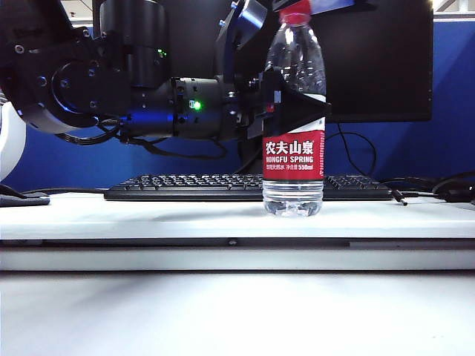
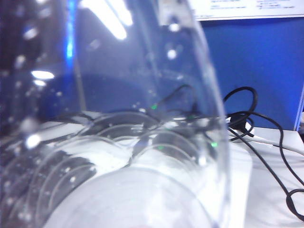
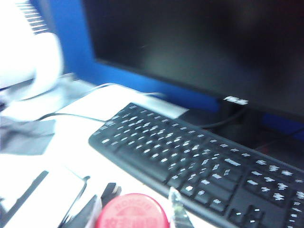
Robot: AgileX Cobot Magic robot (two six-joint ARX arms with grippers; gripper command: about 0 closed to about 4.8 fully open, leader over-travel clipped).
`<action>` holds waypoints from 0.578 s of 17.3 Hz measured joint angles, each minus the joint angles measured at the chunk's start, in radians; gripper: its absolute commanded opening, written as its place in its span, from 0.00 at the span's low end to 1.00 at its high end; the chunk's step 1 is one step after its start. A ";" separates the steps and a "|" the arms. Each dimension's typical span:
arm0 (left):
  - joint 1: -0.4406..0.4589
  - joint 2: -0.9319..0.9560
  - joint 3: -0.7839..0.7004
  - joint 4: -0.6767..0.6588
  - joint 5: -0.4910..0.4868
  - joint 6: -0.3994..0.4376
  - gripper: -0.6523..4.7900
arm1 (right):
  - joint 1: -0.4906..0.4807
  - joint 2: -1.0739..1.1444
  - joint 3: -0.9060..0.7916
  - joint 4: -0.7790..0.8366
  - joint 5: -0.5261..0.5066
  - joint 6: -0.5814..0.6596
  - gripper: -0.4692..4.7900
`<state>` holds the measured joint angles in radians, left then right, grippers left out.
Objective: Unscrew the cap from the plastic bottle on the table.
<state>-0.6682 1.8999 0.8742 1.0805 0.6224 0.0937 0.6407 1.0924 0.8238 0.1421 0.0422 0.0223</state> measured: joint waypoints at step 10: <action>0.000 0.000 -0.002 0.002 0.040 0.003 0.66 | -0.229 0.035 0.009 -0.008 -0.707 -0.047 0.37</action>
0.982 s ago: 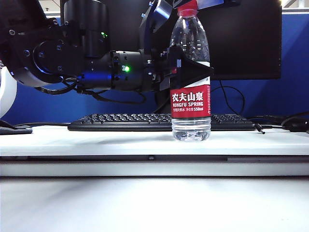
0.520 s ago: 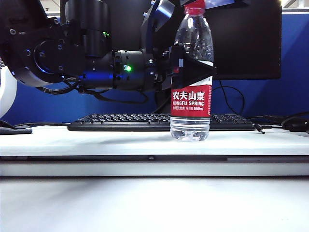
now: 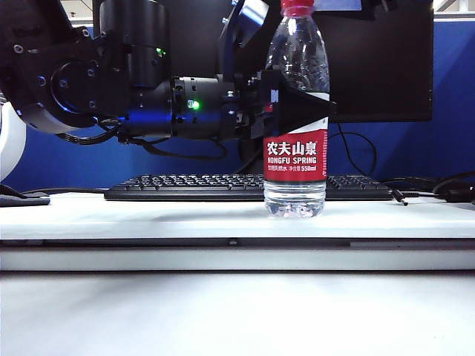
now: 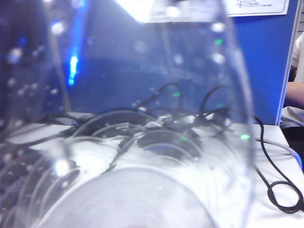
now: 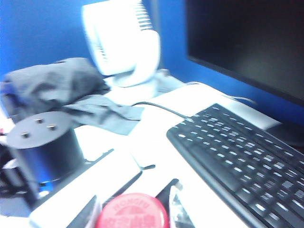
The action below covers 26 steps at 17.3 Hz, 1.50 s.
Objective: Unscrew the cap from the plastic bottle on the table.
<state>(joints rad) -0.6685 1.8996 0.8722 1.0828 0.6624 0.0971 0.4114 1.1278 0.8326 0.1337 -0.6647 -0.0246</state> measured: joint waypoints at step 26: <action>0.000 -0.001 0.000 -0.018 -0.002 -0.012 0.66 | -0.148 -0.066 0.065 -0.007 -0.113 0.103 0.81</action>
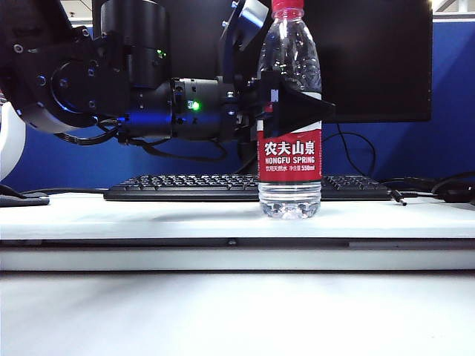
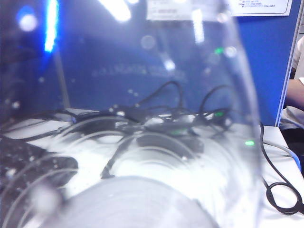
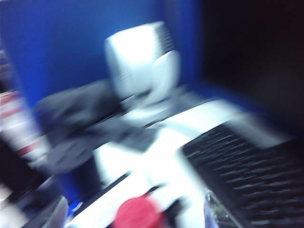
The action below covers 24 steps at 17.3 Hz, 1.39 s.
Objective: Unscrew the cap from the plastic bottle on the table.
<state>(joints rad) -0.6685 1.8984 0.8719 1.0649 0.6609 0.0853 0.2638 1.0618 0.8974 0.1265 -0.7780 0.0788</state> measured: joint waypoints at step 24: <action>0.000 0.000 0.000 0.000 0.001 0.000 0.66 | 0.615 0.037 -0.144 0.153 1.247 -0.068 0.37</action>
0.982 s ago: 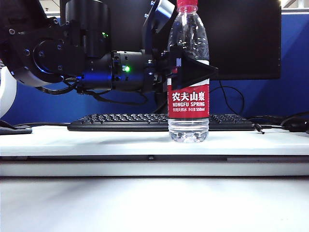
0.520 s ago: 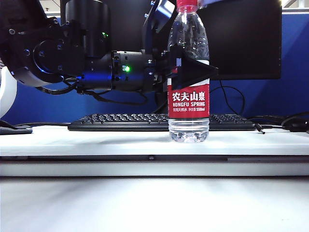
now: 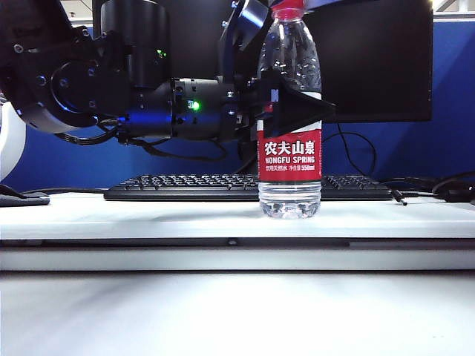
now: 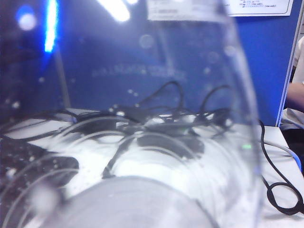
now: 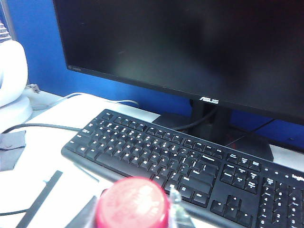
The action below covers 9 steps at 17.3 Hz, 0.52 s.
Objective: Unscrew the cap from the plastic bottle on the table.
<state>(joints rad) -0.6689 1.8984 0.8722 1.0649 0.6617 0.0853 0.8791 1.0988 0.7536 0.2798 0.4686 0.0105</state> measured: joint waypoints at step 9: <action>-0.007 0.000 0.000 -0.006 -0.015 -0.006 0.66 | -0.104 -0.006 0.000 -0.010 -0.223 0.017 0.31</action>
<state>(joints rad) -0.6758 1.8984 0.8722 1.0584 0.6464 0.0795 0.7753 1.0924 0.7540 0.2703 0.2455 0.0273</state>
